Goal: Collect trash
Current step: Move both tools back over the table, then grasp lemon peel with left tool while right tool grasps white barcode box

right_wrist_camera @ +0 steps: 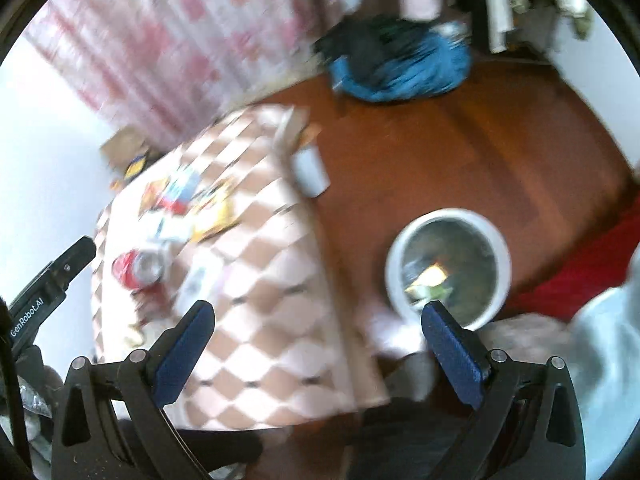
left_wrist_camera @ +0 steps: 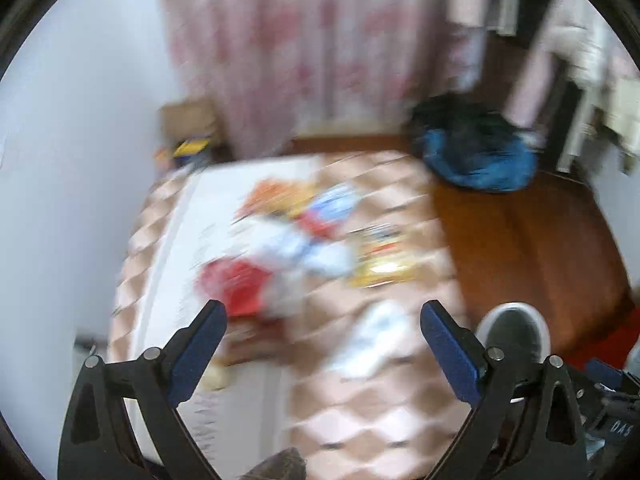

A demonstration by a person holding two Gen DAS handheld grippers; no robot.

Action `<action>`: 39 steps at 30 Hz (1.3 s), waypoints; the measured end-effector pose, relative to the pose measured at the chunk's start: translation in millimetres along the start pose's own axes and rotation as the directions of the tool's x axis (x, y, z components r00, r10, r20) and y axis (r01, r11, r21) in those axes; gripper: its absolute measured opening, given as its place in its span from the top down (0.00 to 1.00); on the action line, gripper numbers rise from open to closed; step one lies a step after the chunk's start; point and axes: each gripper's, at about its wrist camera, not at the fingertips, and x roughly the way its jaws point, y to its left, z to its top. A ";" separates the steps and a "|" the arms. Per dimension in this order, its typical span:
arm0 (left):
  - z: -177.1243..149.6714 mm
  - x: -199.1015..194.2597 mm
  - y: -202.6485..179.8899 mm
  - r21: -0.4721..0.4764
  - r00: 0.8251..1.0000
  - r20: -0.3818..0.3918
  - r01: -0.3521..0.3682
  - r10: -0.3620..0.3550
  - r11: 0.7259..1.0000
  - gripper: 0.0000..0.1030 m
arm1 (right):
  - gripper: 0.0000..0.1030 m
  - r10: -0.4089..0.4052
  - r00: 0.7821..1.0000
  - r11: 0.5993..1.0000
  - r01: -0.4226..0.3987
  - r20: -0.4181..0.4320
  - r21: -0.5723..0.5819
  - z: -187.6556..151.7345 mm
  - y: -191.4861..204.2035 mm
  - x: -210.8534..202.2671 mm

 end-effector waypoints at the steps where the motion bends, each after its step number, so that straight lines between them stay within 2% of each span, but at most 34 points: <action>1: -6.2 12.4 27.3 -0.035 0.999 -0.028 -0.033 0.032 0.999 0.04 | 0.00 0.023 0.999 1.000 -0.023 -0.030 -0.008 -1.2 19.7 19.4; 3: -17.4 31.0 65.4 -0.080 0.994 -0.072 -0.089 0.083 0.993 0.00 | 0.00 0.046 0.996 0.999 -0.048 -0.076 -0.025 -3.9 51.5 50.7; 5: -32.0 53.7 101.6 -0.114 0.983 -0.127 -0.147 0.132 0.983 0.00 | 0.00 0.056 0.991 0.997 -0.062 -0.120 -0.040 -10.1 81.7 83.5; 9: -57.4 83.6 149.3 -0.178 0.965 -0.211 -0.196 0.157 0.964 0.00 | 0.00 0.061 0.980 0.997 -0.068 -0.192 -0.027 -11.5 126.4 141.2; 11: -70.9 97.1 164.8 -0.213 0.960 -0.246 -0.188 0.133 0.959 0.00 | 0.00 0.047 0.978 0.999 -0.051 -0.205 -0.016 -7.9 138.3 163.7; 14: -85.7 107.5 178.1 -0.274 0.959 -0.279 -0.135 0.056 0.952 0.00 | 0.04 0.012 0.976 1.000 -0.013 -0.219 -0.001 -5.8 149.7 191.7; 18: -98.3 112.9 177.6 -0.324 0.959 -0.279 -0.041 -0.054 0.945 0.01 | 0.21 0.007 0.969 1.000 -0.007 -0.249 0.002 -8.6 161.4 218.4; 19: -100.1 114.4 179.0 -0.334 0.956 -0.283 -0.021 -0.079 0.942 0.03 | 0.30 -0.004 0.968 1.000 0.000 -0.252 -0.015 -10.8 164.8 222.2; 20: -99.8 118.9 177.3 -0.339 0.953 -0.287 -0.009 -0.094 0.941 0.06 | 0.31 -0.017 0.967 0.999 0.008 -0.255 -0.036 -12.9 167.4 224.8; 22: -100.7 127.2 169.9 -0.342 0.945 -0.300 0.017 -0.127 0.940 0.21 | 0.43 -0.034 0.970 0.996 0.013 -0.239 -0.086 -16.4 172.7 222.1; 23: -101.2 130.9 166.5 -0.342 0.940 -0.310 0.028 -0.141 0.939 0.23 | 0.44 -0.031 0.971 0.995 0.007 -0.239 -0.100 -18.3 173.5 220.4; 26: -104.1 140.4 156.5 -0.321 0.931 -0.334 0.035 -0.148 0.946 0.32 | 0.46 -0.051 0.969 0.986 0.012 -0.241 -0.164 -24.9 175.0 213.2; 27: -104.5 144.6 155.2 -0.315 0.928 -0.341 0.034 -0.147 0.948 0.39 | 0.46 -0.068 0.968 0.981 0.021 -0.240 -0.193 -28.8 174.5 210.1; 30: -105.4 142.9 148.7 -0.276 0.938 -0.328 0.015 -0.109 0.961 0.45 | 0.46 -0.099 0.967 0.971 0.041 -0.237 -0.236 -38.0 172.1 207.9; 32: -106.3 140.7 149.0 -0.258 0.945 -0.320 -0.011 -0.074 0.966 0.63 | 0.46 -0.106 0.965 0.969 0.047 -0.238 -0.242 -41.5 171.2 209.1; 33: -107.0 138.6 149.4 -0.259 0.949 -0.303 0.009 -0.091 0.966 0.79 | 0.46 -0.112 0.966 0.968 0.053 -0.235 -0.245 -43.2 170.0 209.5; 34: -107.4 137.6 149.0 -0.263 0.948 -0.302 0.019 -0.101 0.965 0.90 | 0.47 -0.119 0.966 0.966 0.059 -0.229 -0.251 -45.2 170.4 209.4; 39: -107.7 126.3 144.2 -0.202 0.961 -0.275 -0.031 -0.026 0.979 0.94 | 0.50 -0.124 0.971 0.959 0.063 -0.204 -0.278 -48.7 169.2 205.2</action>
